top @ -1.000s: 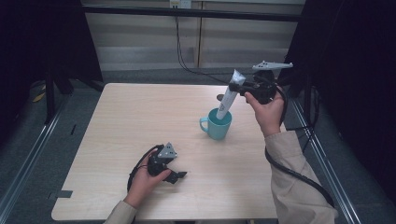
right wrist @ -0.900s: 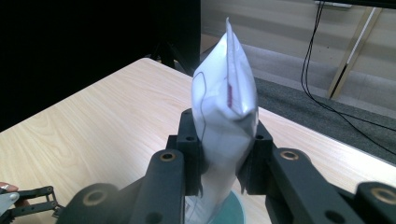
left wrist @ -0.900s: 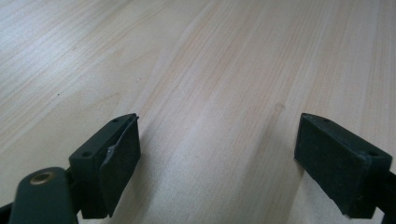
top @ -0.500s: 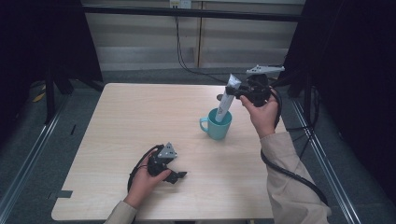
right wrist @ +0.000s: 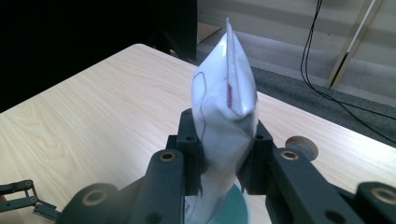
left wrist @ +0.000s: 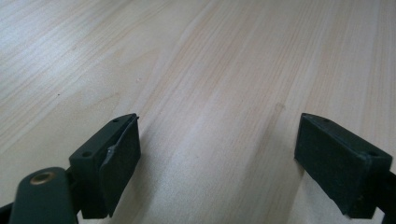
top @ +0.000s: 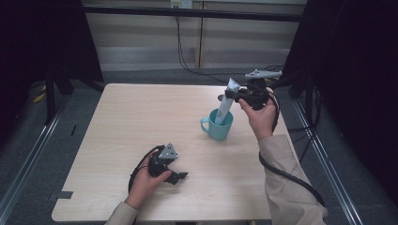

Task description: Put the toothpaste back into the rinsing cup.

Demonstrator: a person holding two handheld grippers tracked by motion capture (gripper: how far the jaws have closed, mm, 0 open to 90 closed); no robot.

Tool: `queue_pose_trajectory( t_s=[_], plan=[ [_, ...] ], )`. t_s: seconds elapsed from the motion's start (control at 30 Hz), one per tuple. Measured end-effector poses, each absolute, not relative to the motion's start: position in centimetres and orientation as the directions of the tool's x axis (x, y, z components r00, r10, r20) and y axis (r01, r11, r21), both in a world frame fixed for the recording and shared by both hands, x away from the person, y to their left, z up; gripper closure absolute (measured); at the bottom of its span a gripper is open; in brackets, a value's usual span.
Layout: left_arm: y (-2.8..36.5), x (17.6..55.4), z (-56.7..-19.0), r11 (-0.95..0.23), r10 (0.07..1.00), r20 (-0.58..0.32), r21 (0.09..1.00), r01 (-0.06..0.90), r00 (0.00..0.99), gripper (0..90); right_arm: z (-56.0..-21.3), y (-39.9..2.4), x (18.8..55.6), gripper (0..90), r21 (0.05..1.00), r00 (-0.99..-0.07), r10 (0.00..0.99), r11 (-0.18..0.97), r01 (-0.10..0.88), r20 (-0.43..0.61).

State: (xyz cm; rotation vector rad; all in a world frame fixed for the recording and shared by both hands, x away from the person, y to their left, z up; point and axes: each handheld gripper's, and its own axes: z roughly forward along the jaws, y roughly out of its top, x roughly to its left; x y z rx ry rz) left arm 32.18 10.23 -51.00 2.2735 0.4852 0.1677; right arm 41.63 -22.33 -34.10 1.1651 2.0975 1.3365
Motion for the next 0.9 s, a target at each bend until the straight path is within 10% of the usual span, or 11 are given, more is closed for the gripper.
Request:
queue_pose_trajectory(
  t_s=[0.9],
  plan=[
    [10.2,32.2,-51.0,-0.615,0.397,-0.032,0.733,0.291,0.917,14.2,-36.4,-21.4,41.8,73.1,0.864,-0.577,0.811,0.217,0.454,0.100]
  ],
)
